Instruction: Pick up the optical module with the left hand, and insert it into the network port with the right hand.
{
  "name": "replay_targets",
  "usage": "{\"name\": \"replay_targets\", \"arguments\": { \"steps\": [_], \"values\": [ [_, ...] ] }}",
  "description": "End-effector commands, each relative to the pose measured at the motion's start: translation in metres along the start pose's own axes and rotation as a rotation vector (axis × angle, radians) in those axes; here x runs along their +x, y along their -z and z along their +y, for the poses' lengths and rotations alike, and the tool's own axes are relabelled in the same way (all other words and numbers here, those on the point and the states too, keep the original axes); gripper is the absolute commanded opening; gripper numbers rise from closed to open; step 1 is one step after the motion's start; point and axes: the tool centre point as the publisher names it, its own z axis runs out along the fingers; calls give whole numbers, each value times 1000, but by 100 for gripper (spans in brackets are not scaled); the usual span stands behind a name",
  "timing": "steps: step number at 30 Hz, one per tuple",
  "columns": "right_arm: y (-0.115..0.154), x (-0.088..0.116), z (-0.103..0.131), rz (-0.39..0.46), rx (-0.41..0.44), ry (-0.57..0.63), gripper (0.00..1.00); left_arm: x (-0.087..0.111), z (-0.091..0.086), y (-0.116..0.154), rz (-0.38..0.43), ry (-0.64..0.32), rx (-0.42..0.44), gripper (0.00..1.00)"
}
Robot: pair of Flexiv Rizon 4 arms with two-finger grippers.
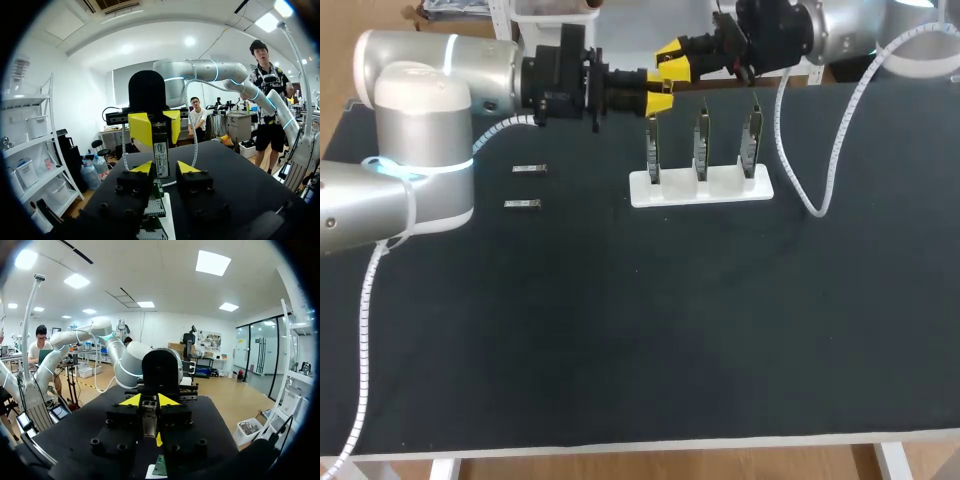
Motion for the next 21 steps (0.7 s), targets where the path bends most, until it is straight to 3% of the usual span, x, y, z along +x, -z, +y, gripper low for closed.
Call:
{"name": "replay_targets", "arguments": {
  "steps": [1,19,21],
  "values": [
    [0,0,0,1,1,1,0,0,-1,0,1,-1,-3,100],
    [0,0,0,1,1,1,0,0,-1,0,1,-1,-3,100],
    [0,0,0,1,1,1,0,-2,2,0,48,10,24,100]
  ]
}}
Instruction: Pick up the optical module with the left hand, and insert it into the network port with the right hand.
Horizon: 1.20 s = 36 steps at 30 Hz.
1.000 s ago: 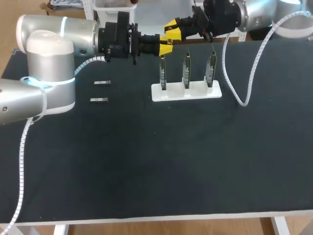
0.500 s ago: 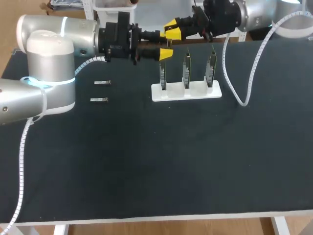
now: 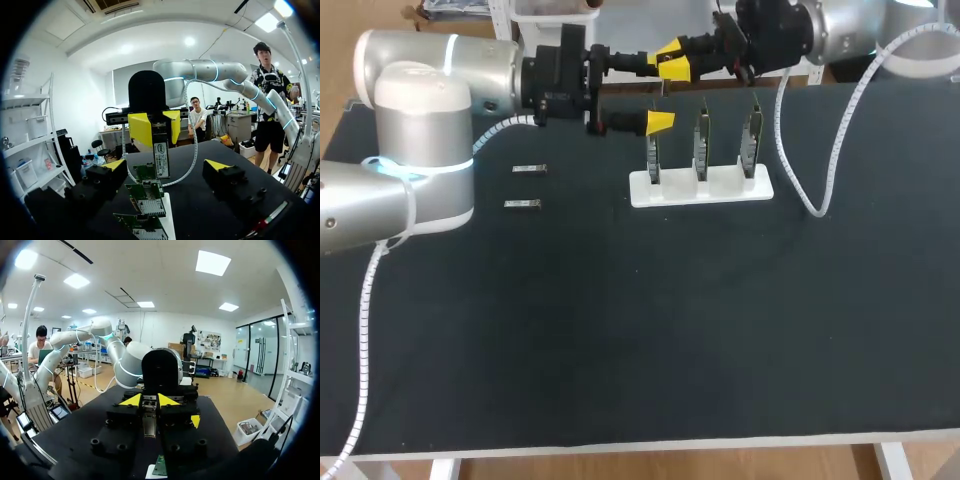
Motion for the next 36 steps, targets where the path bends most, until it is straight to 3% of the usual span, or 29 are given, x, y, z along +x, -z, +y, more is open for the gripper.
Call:
{"name": "replay_targets", "arguments": {
  "steps": [1,5,12,19,25,27,36],
  "values": [
    [0,0,0,1,2,1,0,-4,3,0,88,27,38,100],
    [0,0,0,1,2,1,0,-9,5,5,213,80,87,100],
    [0,0,0,1,2,1,0,-14,-2,27,294,126,84,100],
    [0,0,0,1,2,1,0,7,-17,41,295,149,35,100],
    [0,0,0,1,2,1,0,24,-19,40,270,109,-18,100],
    [0,0,0,1,2,1,0,24,-17,36,226,67,-23,100],
    [0,0,0,1,2,1,0,24,-17,36,226,67,-23,100]
  ]
}}
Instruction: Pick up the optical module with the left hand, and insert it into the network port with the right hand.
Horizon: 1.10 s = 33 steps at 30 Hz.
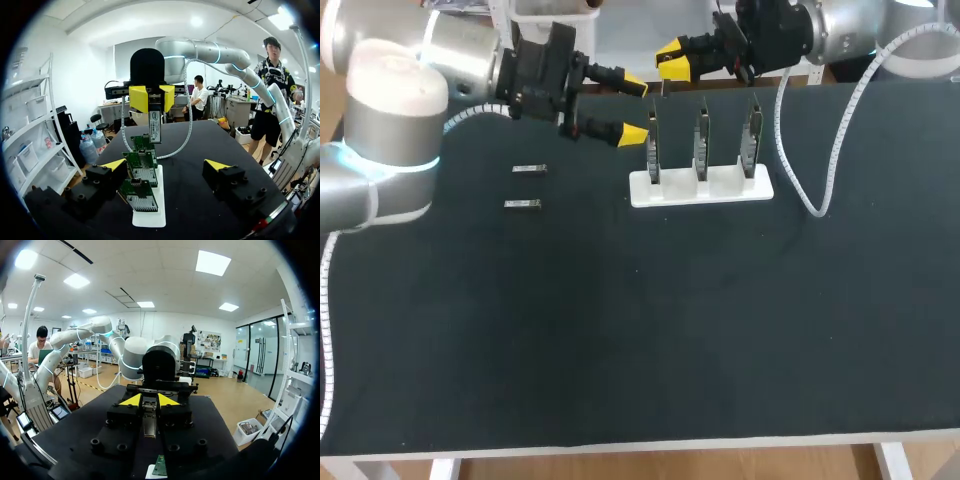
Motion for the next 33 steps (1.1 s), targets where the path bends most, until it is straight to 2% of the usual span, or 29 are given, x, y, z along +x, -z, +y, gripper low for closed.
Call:
{"name": "replay_targets", "arguments": {
  "steps": [1,7,20,33],
  "values": [
    [0,0,1,1,2,1,0,-1,-5,1,-1,-2,-34,100],
    [0,0,1,1,2,1,0,-4,-1,2,59,12,-42,100],
    [0,0,1,1,2,1,0,-7,25,13,157,-13,-37,100],
    [0,0,1,1,2,1,0,-11,32,28,169,-22,-54,100]
  ]
}}
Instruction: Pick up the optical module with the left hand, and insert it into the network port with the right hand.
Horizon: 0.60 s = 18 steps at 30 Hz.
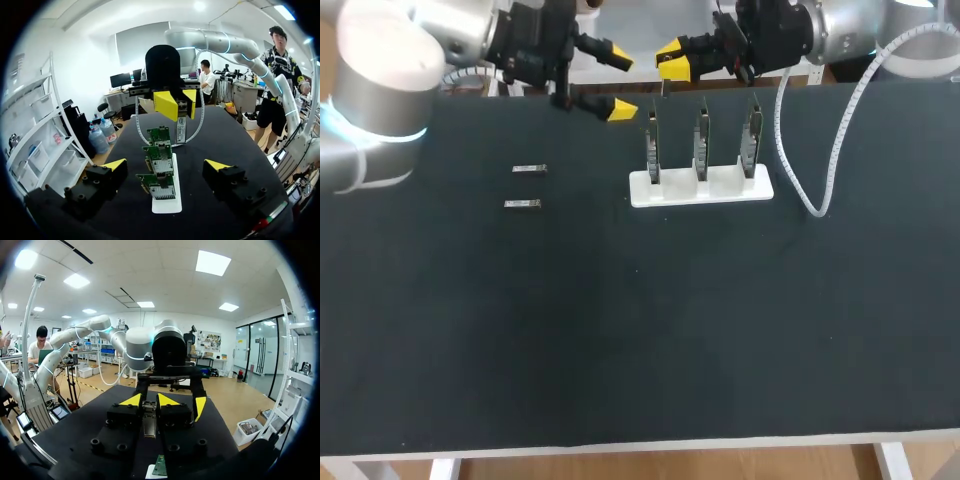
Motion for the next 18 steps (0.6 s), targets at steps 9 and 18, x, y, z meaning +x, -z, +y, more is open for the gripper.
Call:
{"name": "replay_targets", "arguments": {
  "steps": [9,18],
  "values": [
    [0,0,1,1,2,1,0,0,-3,7,-9,48,12,100],
    [0,0,1,1,2,1,0,4,3,-8,5,42,16,100]
  ]
}}
